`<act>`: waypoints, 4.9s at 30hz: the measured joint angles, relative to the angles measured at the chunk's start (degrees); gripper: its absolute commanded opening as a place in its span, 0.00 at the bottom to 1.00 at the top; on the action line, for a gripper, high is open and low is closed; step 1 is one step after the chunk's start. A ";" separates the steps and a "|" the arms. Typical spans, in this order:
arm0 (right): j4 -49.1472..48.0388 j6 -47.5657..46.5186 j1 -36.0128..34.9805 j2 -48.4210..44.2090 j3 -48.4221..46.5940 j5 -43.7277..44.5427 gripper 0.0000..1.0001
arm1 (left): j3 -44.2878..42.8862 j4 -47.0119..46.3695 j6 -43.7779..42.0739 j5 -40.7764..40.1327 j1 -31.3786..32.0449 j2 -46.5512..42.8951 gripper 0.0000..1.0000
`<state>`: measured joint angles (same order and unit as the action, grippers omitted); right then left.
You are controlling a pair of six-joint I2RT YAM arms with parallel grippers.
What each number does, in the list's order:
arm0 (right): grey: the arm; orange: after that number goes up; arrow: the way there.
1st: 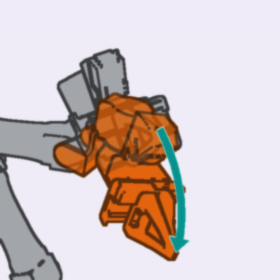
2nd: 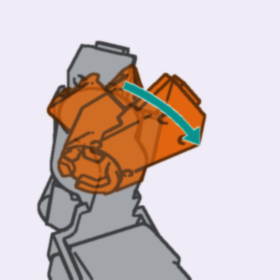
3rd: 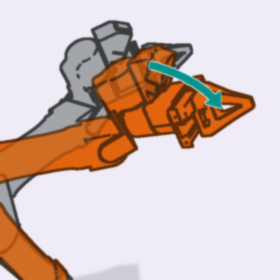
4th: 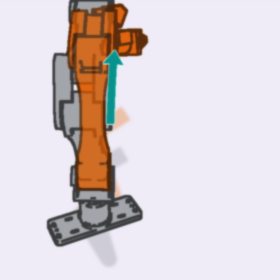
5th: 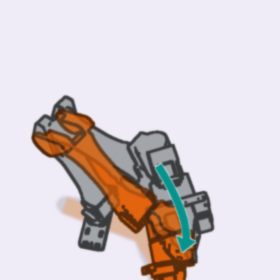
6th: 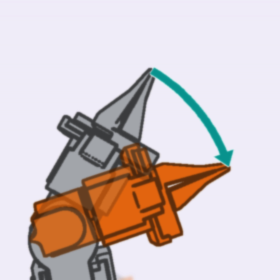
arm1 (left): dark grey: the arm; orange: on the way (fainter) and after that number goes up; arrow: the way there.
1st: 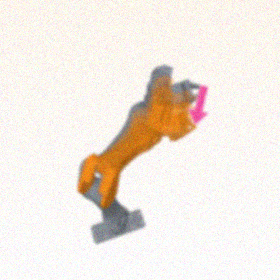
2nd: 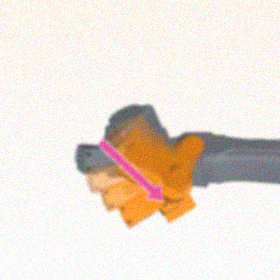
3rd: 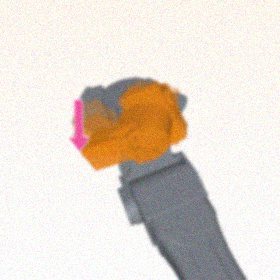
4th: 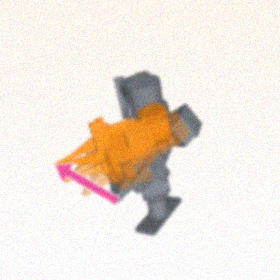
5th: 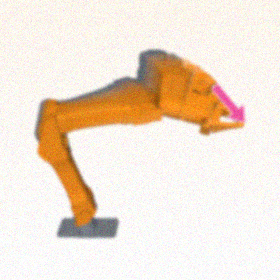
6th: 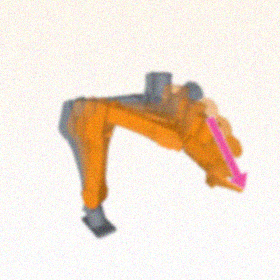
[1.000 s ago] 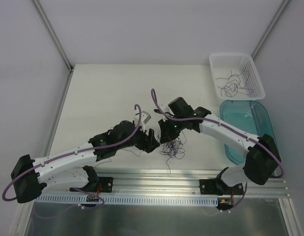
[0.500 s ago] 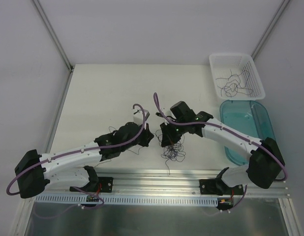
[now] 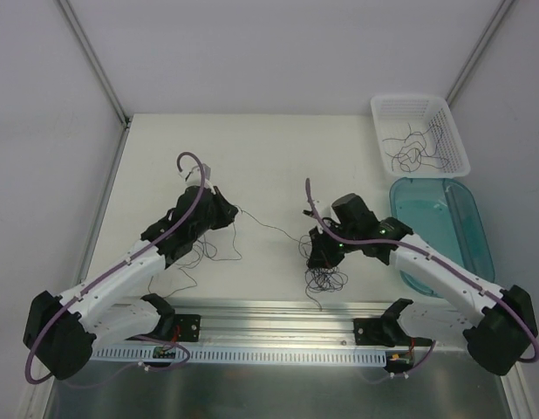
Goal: Untangle the cables
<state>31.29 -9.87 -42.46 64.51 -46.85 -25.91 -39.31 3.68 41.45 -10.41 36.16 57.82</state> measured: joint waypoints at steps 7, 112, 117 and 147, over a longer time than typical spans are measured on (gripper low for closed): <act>2.19 0.39 11.65 -10.78 -0.02 4.70 0.01 | -2.45 5.92 -1.70 1.92 -12.50 -0.20 0.00; -15.02 21.88 -13.05 -15.47 10.23 28.46 0.98 | -9.70 21.70 -1.07 6.10 -8.15 9.03 0.00; -16.35 27.47 -13.05 -16.83 10.23 35.04 0.97 | -11.56 21.51 -3.23 11.89 -6.71 5.55 0.00; -18.71 25.38 -5.68 32.92 -12.28 29.16 0.64 | -3.54 19.19 -8.24 19.32 -2.34 -0.13 0.00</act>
<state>12.58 15.51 -48.14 97.43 -59.13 3.25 -42.85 22.87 33.21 8.91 33.82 57.69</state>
